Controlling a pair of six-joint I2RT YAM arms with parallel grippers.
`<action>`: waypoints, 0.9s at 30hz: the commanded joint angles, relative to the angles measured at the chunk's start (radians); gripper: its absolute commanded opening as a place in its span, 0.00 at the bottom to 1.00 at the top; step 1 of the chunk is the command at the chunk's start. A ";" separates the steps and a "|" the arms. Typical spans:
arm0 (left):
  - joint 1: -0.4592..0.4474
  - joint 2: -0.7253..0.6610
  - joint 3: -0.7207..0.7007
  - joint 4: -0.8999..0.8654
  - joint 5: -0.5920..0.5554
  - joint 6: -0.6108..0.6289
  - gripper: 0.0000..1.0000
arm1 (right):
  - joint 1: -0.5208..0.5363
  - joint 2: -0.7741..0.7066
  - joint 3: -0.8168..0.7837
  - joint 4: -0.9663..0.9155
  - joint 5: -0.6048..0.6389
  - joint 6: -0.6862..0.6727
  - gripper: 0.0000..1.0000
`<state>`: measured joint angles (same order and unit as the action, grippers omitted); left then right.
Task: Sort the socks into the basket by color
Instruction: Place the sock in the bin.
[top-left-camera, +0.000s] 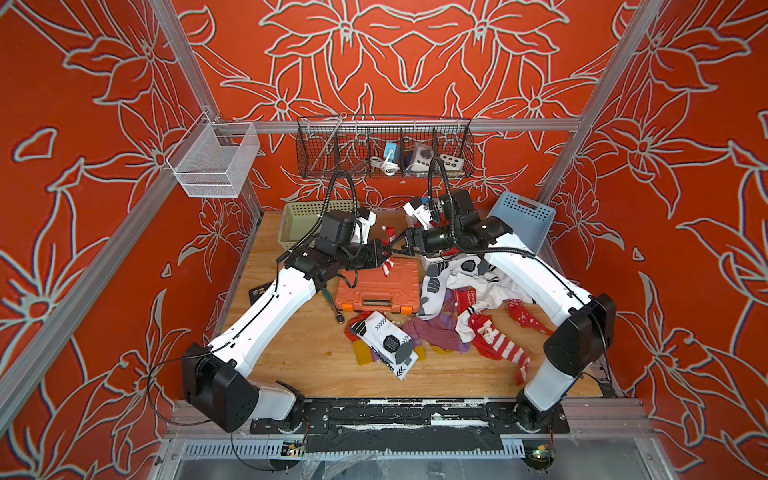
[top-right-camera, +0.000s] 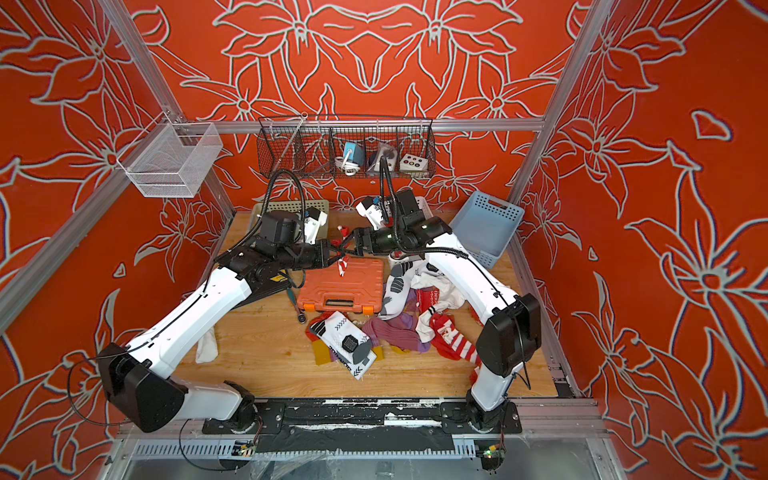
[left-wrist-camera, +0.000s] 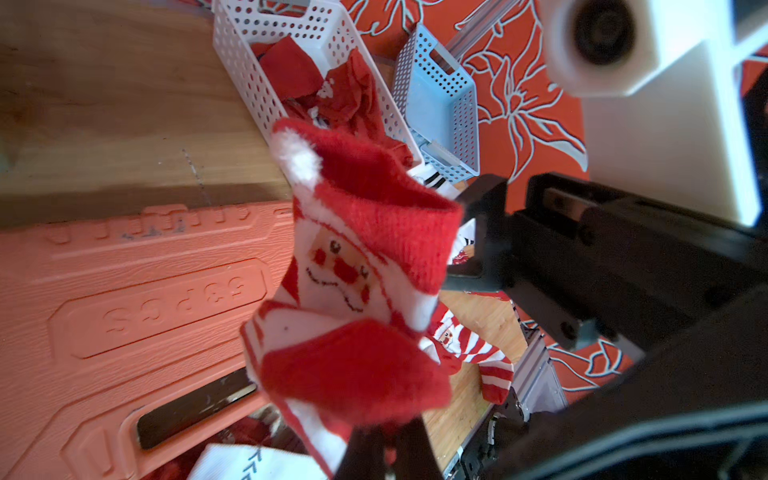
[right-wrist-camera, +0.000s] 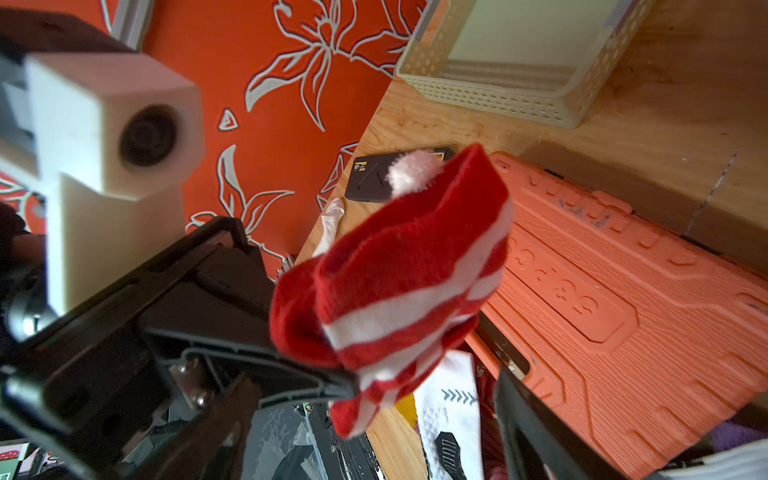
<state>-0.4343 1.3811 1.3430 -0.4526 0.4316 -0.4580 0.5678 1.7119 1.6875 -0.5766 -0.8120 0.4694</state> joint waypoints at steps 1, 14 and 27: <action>-0.026 0.021 0.044 0.025 0.027 0.042 0.00 | 0.014 0.007 0.032 0.029 -0.028 0.020 0.90; -0.046 0.062 0.103 0.041 0.034 0.068 0.00 | 0.024 0.012 -0.016 0.095 -0.118 0.052 0.18; -0.046 0.057 0.107 0.028 0.016 0.072 0.00 | 0.014 0.014 0.018 0.041 -0.071 0.008 0.00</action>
<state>-0.4526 1.4452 1.4120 -0.4934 0.3931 -0.4122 0.5617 1.7123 1.6863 -0.5179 -0.8883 0.5030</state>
